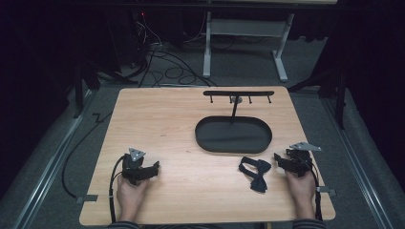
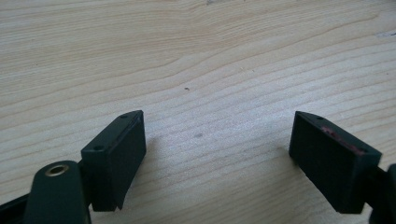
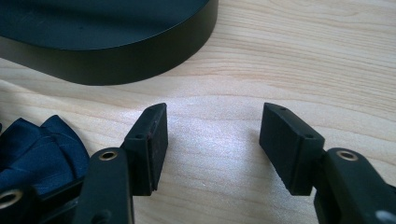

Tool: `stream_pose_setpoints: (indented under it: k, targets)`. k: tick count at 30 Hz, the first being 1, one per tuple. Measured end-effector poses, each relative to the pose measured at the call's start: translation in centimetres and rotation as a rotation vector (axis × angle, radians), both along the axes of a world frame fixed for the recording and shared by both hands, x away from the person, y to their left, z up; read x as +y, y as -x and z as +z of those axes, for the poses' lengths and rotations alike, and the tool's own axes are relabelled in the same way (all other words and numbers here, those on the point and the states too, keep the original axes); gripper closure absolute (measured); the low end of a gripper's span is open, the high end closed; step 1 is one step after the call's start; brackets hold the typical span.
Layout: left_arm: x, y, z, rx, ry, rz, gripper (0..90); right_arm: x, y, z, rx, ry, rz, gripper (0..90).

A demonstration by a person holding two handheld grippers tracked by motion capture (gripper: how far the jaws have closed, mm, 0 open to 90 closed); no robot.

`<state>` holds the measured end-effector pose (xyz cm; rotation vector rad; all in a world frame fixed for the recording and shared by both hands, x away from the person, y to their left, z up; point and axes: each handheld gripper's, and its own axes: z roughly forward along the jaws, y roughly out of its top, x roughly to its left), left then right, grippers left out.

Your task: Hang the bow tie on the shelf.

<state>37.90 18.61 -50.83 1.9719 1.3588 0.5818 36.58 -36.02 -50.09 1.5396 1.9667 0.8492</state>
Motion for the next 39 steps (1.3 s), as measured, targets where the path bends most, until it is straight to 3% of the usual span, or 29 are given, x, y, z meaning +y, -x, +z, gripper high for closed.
stream_pose_setpoints:
  k: [31,33,34,35,39]
  targets:
    - [0.03,0.02,0.02,0.001,0.004,0.003,19.9,0.04,0.01,0.03,0.003,-0.001,0.007,43.2]
    - [0.04,0.04,0.02,0.001,0.005,0.003,20.0,-0.09,0.15,0.04,-0.002,-0.010,-0.011,50.1]
    - [0.04,0.04,0.02,0.001,0.005,0.003,20.1,-0.09,0.15,0.04,-0.002,-0.010,-0.011,50.1]
    - [0.04,0.04,0.02,0.001,0.005,0.003,20.1,-0.36,0.25,0.07,-0.003,-0.045,-0.014,52.7]
    - [0.04,0.03,0.02,0.001,0.005,0.004,20.2,-0.35,0.90,0.46,-0.027,-0.057,0.000,56.0]
